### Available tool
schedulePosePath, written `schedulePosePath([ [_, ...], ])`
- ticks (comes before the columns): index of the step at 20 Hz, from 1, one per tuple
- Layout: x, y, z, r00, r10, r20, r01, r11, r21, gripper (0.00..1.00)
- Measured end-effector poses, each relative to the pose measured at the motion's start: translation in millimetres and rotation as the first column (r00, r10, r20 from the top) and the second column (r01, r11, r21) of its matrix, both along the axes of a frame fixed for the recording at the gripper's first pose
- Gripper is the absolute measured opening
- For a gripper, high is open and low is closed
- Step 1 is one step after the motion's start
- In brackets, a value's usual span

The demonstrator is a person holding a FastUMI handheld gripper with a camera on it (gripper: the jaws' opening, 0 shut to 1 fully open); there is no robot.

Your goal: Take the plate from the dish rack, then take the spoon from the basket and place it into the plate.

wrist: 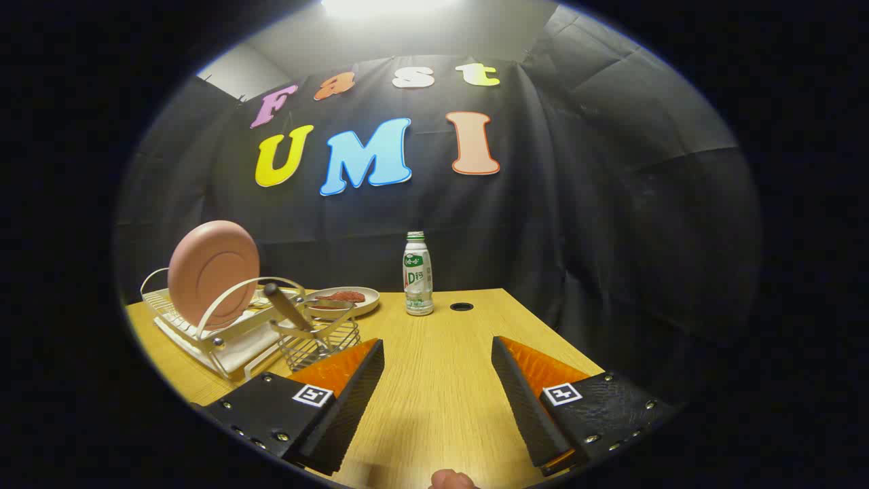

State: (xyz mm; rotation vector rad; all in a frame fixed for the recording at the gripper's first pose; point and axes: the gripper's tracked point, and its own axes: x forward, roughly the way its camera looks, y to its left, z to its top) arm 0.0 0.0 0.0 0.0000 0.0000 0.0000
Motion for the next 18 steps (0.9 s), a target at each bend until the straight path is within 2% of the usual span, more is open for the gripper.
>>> schedulePosePath([
  [2,15.7,-5.8,15.6,1.0,-0.011,0.017,0.011,0.999,-0.038,0.97],
  [5,14.5,-2.3,54.4,0.999,-0.001,0.032,0.003,0.999,-0.045,0.97],
  [9,-14.3,12.8,113.3,0.999,-0.031,0.012,0.031,0.999,-0.022,0.97],
  [11,-35.5,35.3,135.7,1.0,-0.014,-0.01,0.014,1.0,-0.006,0.97],
  [14,-57.2,60.3,166.3,0.998,-0.041,-0.039,0.04,0.999,-0.024,0.97],
  [18,-63.4,104.7,201.5,0.995,-0.059,-0.079,0.057,0.998,-0.031,0.97],
])
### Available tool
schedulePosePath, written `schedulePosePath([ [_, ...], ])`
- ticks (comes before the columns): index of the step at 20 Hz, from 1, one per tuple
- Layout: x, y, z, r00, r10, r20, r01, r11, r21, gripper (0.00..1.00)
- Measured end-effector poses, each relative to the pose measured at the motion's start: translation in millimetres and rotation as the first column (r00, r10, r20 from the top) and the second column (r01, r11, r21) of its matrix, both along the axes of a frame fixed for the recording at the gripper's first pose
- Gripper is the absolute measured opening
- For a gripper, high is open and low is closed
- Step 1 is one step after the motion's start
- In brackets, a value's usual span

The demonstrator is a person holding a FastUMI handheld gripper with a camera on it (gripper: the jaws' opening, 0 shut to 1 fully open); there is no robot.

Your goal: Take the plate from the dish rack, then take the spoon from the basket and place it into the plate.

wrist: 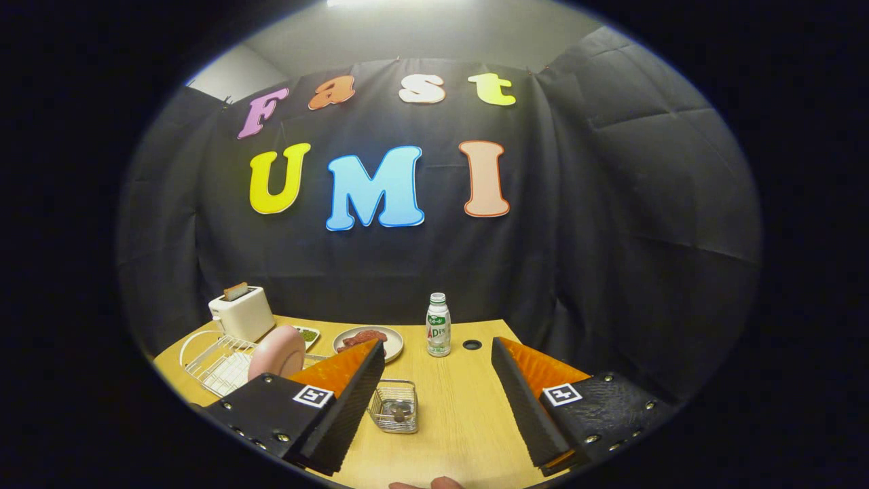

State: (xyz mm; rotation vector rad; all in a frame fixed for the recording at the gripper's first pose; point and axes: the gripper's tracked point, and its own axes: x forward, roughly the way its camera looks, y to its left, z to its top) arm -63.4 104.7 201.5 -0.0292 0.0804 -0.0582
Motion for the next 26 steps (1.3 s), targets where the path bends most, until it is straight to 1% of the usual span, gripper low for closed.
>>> schedulePosePath([
  [4,5.7,60.6,17.9,0.999,0.032,-0.012,-0.032,0.999,0.003,0.96],
  [6,9.0,92.9,12.6,0.995,0.059,-0.083,-0.059,0.998,-0.002,0.96],
  [9,19.6,133.3,13.4,0.985,0.071,-0.159,-0.072,0.997,-0.002,0.97],
  [10,25.2,142.1,9.4,0.98,0.062,-0.188,-0.066,0.998,-0.015,0.96],
  [13,37.5,171.7,-10.1,0.952,0.055,-0.3,-0.068,0.997,-0.034,0.95],
  [14,41.3,181.6,-17.8,0.94,0.053,-0.338,-0.072,0.997,-0.042,0.95],
  [15,45.9,191.1,-26.3,0.925,0.054,-0.376,-0.076,0.996,-0.044,0.92],
  [17,54.9,207.1,-42.4,0.903,0.054,-0.427,-0.081,0.996,-0.045,0.92],
  [19,67.2,213.2,-52.2,0.892,0.017,-0.452,-0.05,0.997,-0.062,0.92],
  [22,82.6,214.2,-73.4,0.859,-0.059,-0.508,-0.012,0.991,-0.136,0.91],
  [23,87.6,211.2,-79.0,0.849,-0.093,-0.521,0.005,0.986,-0.168,0.83],
  [24,90.5,207.6,-84.2,0.839,-0.128,-0.528,0.027,0.98,-0.196,0.79],
  [25,95.0,206.5,-89.7,0.83,-0.148,-0.538,0.041,0.978,-0.207,0.68],
  [26,96.8,203.2,-96.8,0.819,-0.174,-0.547,0.059,0.973,-0.221,0.67],
])
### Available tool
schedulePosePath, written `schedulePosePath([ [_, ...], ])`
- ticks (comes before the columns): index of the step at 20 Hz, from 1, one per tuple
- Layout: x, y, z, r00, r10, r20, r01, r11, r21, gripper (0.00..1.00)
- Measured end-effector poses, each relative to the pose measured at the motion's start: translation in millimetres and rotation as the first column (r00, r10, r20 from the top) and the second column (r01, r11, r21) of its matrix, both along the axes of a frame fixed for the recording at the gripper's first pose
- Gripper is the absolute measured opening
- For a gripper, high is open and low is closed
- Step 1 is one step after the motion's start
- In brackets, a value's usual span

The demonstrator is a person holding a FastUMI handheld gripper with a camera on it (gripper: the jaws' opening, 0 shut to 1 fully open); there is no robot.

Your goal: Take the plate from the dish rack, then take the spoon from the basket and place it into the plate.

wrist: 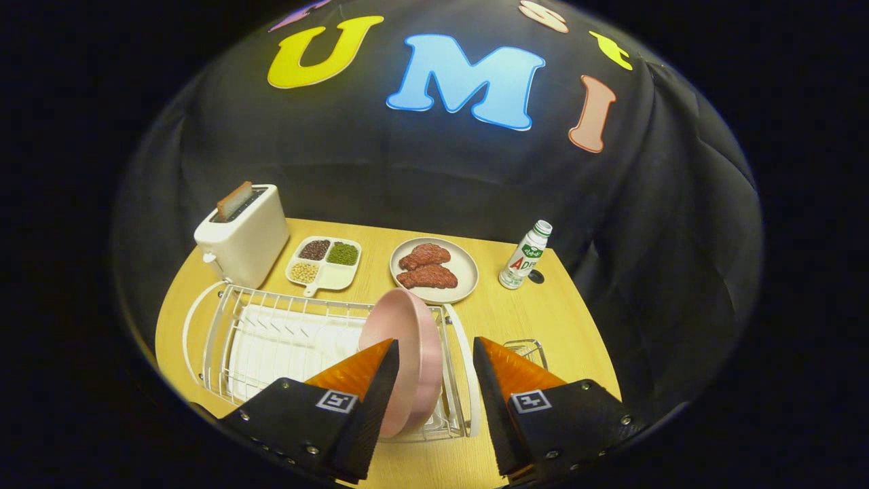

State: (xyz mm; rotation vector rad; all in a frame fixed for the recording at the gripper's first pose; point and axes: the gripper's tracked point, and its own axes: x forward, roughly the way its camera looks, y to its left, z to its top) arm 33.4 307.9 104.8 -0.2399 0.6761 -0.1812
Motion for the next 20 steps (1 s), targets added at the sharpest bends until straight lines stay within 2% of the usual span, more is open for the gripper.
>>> schedulePosePath([
  [2,1.0,-3.0,-12.0,0.998,-0.038,-0.04,0.038,0.999,-0.009,0.6],
  [3,1.1,-5.9,-15.1,0.997,-0.06,-0.049,0.06,0.998,-0.017,0.53],
  [4,2.0,-9.7,-18.6,0.995,-0.079,-0.06,0.078,0.997,-0.027,0.53],
  [5,4.8,-10.1,-22.7,0.995,-0.081,-0.065,0.08,0.997,-0.016,0.47],
  [6,2.5,-10.3,-30.6,0.991,-0.092,-0.094,0.092,0.996,-0.007,0.39],
  [7,4.2,-16.1,-38.7,0.988,-0.103,-0.112,0.101,0.994,-0.029,0.2],
  [13,8.2,-6.7,-22.4,0.981,-0.134,-0.139,0.125,0.989,-0.073,0.08],
  [18,13.0,-1.3,-3.8,0.98,-0.118,-0.158,0.089,0.98,-0.178,0.08],
  [20,13.6,-3.4,14.3,0.986,-0.115,-0.119,0.08,0.962,-0.26,0.08],
])
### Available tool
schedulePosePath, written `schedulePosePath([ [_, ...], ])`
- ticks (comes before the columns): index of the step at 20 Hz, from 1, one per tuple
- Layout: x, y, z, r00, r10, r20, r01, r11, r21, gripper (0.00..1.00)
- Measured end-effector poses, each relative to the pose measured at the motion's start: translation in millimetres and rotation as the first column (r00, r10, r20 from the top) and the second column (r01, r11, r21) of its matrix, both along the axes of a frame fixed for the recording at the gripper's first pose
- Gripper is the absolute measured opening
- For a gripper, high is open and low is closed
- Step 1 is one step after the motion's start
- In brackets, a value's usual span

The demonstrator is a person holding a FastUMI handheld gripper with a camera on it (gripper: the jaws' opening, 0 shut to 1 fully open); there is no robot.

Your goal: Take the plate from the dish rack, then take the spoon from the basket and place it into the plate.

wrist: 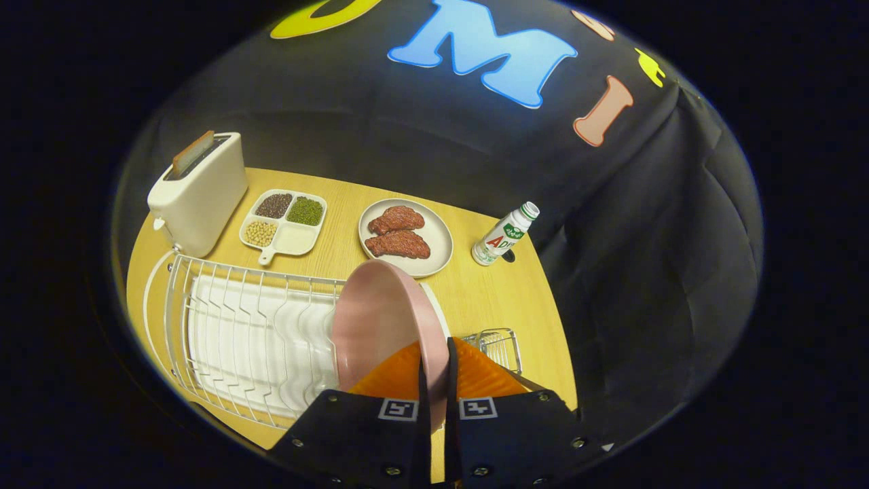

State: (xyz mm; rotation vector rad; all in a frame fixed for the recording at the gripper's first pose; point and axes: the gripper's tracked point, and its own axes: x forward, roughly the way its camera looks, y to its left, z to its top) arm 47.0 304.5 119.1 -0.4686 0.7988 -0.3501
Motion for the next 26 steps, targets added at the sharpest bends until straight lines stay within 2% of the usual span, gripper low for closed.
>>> schedulePosePath([
  [1,3.4,0.9,11.4,1.0,0.008,0.027,-0.007,1.0,-0.022,0.08],
  [4,5.7,12.6,24.6,0.999,0.023,0.044,-0.027,0.995,0.092,0.08],
  [8,-8.9,6.4,42.6,0.996,0.064,0.063,-0.074,0.981,0.176,0.08],
  [14,-65.5,-19.1,45.2,0.987,0.152,0.045,-0.158,0.93,0.332,0.08],
  [19,-129.6,-58.2,23.3,0.978,0.209,0.003,-0.195,0.91,0.366,0.08],
  [21,-156.0,-66.7,7.2,0.976,0.215,-0.017,-0.189,0.89,0.416,0.08],
  [24,-186.2,-83.2,-38.5,0.978,0.183,-0.1,-0.115,0.871,0.477,0.08],
  [26,-196.7,-87.2,-63.2,0.974,0.182,-0.137,-0.091,0.862,0.498,0.08],
])
